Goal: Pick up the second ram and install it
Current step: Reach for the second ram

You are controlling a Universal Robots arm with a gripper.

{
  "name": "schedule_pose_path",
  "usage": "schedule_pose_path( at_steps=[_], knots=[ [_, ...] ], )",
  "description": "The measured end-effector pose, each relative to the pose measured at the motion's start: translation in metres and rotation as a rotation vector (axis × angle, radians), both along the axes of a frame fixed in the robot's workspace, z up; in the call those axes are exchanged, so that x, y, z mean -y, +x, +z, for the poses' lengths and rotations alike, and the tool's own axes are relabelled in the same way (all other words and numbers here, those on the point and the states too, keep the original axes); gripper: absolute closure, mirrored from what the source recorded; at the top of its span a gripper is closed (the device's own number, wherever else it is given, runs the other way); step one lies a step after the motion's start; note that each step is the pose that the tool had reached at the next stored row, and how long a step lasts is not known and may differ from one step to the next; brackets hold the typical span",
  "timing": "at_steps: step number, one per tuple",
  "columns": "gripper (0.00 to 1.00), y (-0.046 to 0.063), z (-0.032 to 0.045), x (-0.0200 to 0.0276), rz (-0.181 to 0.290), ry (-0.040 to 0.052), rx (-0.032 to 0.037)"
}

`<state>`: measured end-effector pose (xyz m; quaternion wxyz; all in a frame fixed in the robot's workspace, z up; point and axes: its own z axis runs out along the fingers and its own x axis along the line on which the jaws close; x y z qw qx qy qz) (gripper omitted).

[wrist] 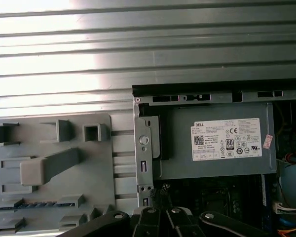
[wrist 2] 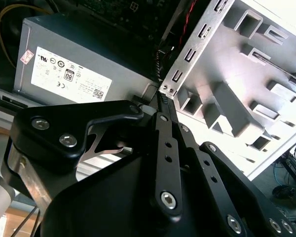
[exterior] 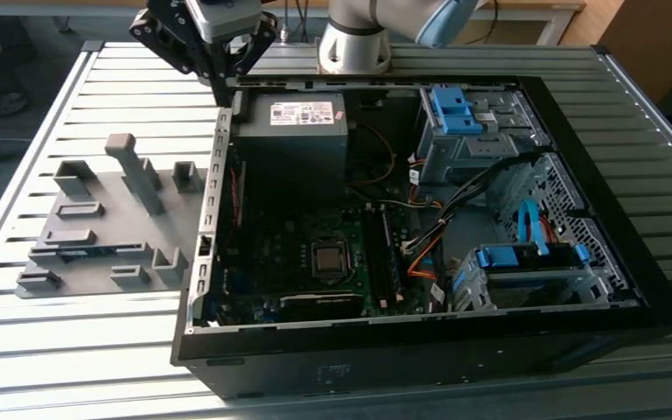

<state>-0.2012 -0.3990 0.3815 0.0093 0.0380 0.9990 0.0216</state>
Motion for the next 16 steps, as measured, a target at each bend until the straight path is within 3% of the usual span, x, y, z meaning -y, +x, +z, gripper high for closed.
schedule_pose_path(
  at_steps=[16],
  knots=[
    [0.89, -0.0073, -0.0010, 0.0000, 0.000, 0.0000, -0.0003]
  ],
)
